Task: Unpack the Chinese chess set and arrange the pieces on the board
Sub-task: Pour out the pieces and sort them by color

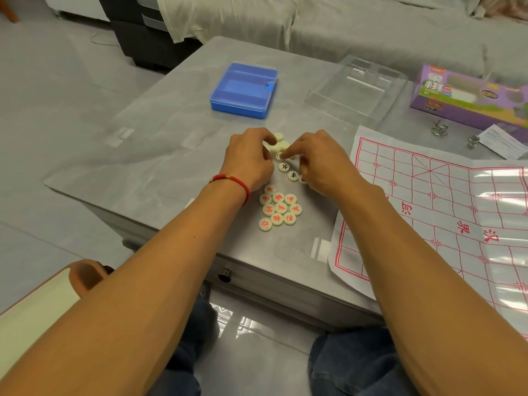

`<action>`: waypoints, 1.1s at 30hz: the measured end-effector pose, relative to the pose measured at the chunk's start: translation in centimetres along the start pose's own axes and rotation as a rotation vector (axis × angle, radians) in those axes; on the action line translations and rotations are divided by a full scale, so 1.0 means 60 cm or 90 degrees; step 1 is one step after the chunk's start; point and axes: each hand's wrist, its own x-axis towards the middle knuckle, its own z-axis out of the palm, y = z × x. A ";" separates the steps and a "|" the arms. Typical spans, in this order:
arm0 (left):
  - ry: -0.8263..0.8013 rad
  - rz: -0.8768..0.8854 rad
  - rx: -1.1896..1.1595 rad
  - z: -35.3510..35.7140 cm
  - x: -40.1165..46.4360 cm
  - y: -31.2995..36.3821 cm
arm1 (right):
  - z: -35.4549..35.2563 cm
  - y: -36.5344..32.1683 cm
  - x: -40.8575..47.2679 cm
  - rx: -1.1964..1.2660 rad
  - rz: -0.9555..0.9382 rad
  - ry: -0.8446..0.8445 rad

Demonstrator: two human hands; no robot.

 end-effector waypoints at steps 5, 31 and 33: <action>0.014 0.104 0.169 -0.003 0.004 -0.016 | -0.019 0.020 -0.011 -0.032 0.010 -0.012; 0.021 0.024 0.101 -0.029 -0.009 -0.025 | 0.038 -0.019 0.031 -0.011 0.094 0.142; -0.006 -0.011 0.060 -0.033 -0.006 -0.025 | 0.038 -0.017 0.030 -0.015 0.087 0.140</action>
